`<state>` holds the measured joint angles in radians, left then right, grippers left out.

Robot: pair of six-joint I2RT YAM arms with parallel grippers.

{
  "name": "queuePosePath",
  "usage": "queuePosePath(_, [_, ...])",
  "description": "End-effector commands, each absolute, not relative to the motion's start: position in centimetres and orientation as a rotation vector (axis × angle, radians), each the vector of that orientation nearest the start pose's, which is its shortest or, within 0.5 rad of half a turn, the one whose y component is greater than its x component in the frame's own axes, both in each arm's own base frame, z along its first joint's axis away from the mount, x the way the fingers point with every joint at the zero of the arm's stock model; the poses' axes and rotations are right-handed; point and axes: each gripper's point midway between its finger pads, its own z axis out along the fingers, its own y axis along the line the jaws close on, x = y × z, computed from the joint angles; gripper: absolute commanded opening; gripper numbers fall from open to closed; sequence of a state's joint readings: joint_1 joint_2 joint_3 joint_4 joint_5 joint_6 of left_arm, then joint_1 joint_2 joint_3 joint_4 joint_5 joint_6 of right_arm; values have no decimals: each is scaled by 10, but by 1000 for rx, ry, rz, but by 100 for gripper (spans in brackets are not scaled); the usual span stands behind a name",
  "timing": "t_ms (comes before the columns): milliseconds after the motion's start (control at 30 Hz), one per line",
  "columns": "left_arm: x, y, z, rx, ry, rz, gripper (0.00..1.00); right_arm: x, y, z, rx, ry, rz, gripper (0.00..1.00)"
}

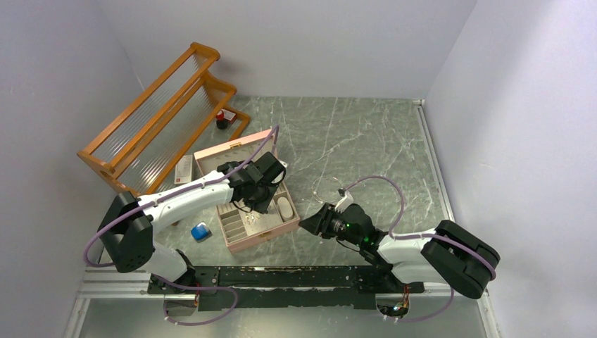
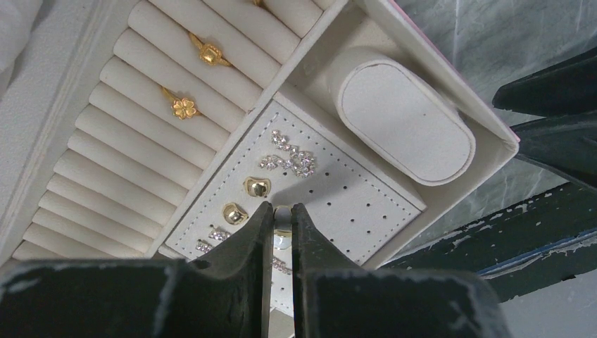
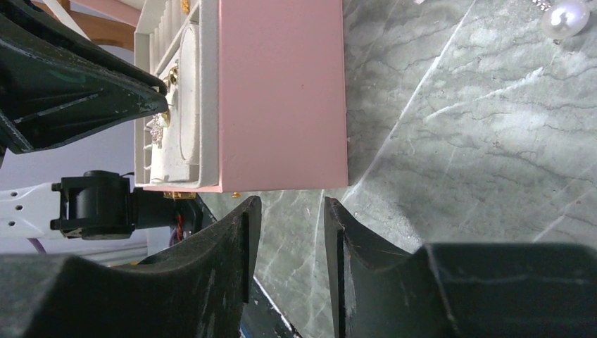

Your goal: Organize the mixed jewelry

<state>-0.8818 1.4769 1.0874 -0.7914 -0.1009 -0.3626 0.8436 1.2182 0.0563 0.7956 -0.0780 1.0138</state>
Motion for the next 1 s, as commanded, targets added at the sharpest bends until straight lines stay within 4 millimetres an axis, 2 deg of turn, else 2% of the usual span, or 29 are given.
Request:
queuePosePath(0, [192, -238, 91, 696, 2666, -249, 6, 171, 263, 59, 130, 2137, 1252, 42])
queuePosePath(300, [186, -245, 95, 716, 2671, -314, 6, 171, 263, 59, 133, 2141, 1249, 42])
queuePosePath(533, [184, -242, 99, 713, 2671, -315, 5, 172, 264, 58, 130, 2143, 1251, 42])
queuePosePath(667, [187, -232, 91, 703, 2684, -225, 6, 171, 264, 58, 129, 2146, 1250, 42])
queuePosePath(833, [191, -233, 89, 692, 2677, -221, 10, 171, 264, 58, 131, 2143, 1249, 42])
queuePosePath(967, [189, -236, 88, 702, 2681, -245, 18, 172, 264, 58, 132, 2144, 1249, 42])
